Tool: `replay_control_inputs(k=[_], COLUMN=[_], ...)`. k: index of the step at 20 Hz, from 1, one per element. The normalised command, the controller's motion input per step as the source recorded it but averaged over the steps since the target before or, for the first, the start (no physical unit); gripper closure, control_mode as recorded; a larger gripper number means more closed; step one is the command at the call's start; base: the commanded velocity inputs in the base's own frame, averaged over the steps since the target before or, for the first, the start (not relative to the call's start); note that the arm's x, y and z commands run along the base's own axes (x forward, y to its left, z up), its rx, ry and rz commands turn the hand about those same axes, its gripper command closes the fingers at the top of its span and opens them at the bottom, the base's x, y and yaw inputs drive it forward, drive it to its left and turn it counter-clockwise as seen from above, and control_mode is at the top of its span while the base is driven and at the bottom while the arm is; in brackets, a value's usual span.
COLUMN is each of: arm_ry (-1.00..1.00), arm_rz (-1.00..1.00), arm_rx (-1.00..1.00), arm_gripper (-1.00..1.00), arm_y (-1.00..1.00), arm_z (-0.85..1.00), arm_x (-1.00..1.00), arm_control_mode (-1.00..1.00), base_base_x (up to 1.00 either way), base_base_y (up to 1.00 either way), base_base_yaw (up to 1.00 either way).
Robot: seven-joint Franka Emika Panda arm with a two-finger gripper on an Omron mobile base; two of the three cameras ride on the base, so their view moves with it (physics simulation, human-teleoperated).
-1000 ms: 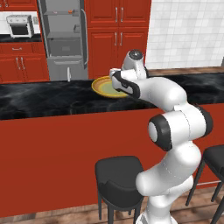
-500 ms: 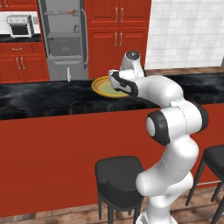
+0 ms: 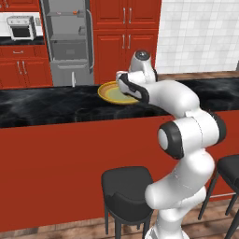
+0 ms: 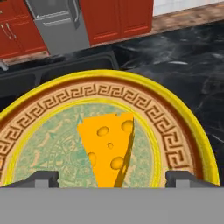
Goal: Take the cheese, steak, and squash from the fridge and place them on the plate on the dining counter to create an appetizer plate.
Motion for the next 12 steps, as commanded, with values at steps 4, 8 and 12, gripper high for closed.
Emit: replay_control_inputs(k=[4,8,12], arm_ry=[-0.13,-0.02,0.0], arm_rz=[-0.03,-0.02,0.0], arm_rx=[0.09,0.13,0.1], arm_gripper=[-1.0,-1.0,-1.0], arm_y=[0.0,0.0,-0.13], arm_z=[1.0,1.0,1.0], arm_x=[-1.0,-1.0,-1.0], arm_control_mode=[-1.0,-1.0,-1.0], base_base_x=[0.0,0.0,0.0], base_base_y=[0.0,0.0,0.0], base_base_yaw=[0.0,0.0,0.0])
